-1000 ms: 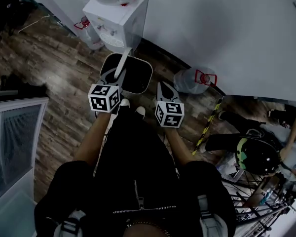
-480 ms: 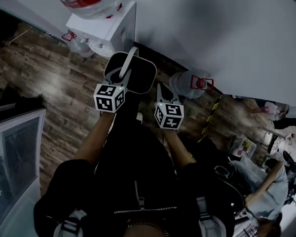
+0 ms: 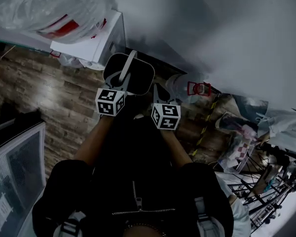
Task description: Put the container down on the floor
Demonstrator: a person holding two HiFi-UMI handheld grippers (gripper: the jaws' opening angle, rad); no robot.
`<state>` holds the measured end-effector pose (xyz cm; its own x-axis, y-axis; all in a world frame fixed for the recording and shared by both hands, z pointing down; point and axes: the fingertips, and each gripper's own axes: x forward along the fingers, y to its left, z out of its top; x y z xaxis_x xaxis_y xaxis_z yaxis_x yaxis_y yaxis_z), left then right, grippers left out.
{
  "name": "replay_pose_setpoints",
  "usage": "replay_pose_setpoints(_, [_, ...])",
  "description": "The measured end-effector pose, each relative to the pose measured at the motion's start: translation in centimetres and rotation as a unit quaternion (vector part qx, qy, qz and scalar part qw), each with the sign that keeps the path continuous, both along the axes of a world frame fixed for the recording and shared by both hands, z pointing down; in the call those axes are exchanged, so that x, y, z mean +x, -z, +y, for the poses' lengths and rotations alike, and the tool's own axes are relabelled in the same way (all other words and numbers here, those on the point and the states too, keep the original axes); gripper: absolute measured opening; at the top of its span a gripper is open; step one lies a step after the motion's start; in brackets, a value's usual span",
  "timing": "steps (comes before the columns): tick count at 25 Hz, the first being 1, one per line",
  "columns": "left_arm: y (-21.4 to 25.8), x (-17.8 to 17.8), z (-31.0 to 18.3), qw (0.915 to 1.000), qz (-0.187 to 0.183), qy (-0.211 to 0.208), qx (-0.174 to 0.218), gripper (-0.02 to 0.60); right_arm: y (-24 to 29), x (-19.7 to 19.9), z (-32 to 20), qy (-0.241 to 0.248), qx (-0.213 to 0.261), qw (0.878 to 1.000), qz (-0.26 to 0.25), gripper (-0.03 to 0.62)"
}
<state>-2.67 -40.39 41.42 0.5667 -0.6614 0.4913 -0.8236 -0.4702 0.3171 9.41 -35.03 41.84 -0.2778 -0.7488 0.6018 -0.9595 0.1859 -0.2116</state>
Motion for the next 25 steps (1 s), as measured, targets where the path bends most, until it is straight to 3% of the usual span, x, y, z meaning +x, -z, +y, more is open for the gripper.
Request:
replay_pose_setpoints(11, [-5.7, 1.7, -5.5, 0.9997, 0.012, 0.019, 0.009, 0.06, -6.6, 3.0, -3.8, 0.002, 0.01, 1.0, -0.009, 0.011])
replay_pose_setpoints(20, [-14.4, 3.4, -8.9, 0.9992, 0.028, 0.025, 0.015, 0.06, -15.1, 4.2, -6.7, 0.026, 0.02, 0.999, -0.017, 0.011])
replay_pose_setpoints(25, [-19.4, 3.3, -10.4, 0.9994, 0.017, 0.019, 0.022, 0.06, -20.3, 3.9, -7.8, 0.025, 0.023, 0.999, -0.032, 0.011])
